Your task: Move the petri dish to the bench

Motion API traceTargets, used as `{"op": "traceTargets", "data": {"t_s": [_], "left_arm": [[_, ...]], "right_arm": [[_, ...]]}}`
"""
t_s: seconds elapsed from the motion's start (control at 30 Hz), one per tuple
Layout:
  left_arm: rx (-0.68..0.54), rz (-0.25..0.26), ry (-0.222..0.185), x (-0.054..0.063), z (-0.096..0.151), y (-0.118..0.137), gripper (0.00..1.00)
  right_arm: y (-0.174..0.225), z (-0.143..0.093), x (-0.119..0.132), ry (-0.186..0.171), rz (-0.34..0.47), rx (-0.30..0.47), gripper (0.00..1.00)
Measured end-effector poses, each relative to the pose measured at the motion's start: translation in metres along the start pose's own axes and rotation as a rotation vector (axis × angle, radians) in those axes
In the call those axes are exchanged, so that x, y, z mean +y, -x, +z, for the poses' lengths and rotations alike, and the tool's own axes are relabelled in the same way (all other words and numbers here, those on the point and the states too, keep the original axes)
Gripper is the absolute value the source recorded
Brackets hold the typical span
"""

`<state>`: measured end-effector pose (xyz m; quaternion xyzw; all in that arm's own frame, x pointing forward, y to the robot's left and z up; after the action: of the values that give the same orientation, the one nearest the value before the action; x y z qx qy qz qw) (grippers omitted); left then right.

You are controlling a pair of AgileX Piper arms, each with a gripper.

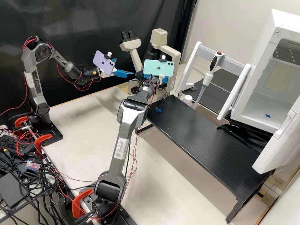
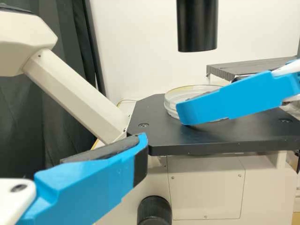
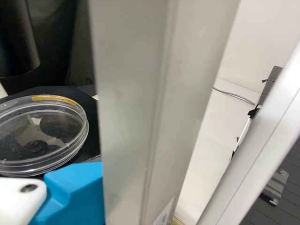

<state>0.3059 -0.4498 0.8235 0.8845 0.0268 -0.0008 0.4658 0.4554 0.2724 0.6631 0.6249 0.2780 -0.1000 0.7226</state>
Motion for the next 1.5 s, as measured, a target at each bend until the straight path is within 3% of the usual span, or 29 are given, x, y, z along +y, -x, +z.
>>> {"op": "traceTargets", "data": {"t_s": [0.47, 1.5], "left_arm": [[0.000, 0.000, 0.000, 0.000, 0.000, 0.000, 1.00], [0.000, 0.000, 0.000, 0.000, 0.000, 0.000, 1.00]], "right_arm": [[0.001, -0.028, -0.030, 0.025, -0.052, 0.050, 1.00], [-0.005, -0.012, -0.026, -0.011, -0.033, 0.033, 1.00]]}}
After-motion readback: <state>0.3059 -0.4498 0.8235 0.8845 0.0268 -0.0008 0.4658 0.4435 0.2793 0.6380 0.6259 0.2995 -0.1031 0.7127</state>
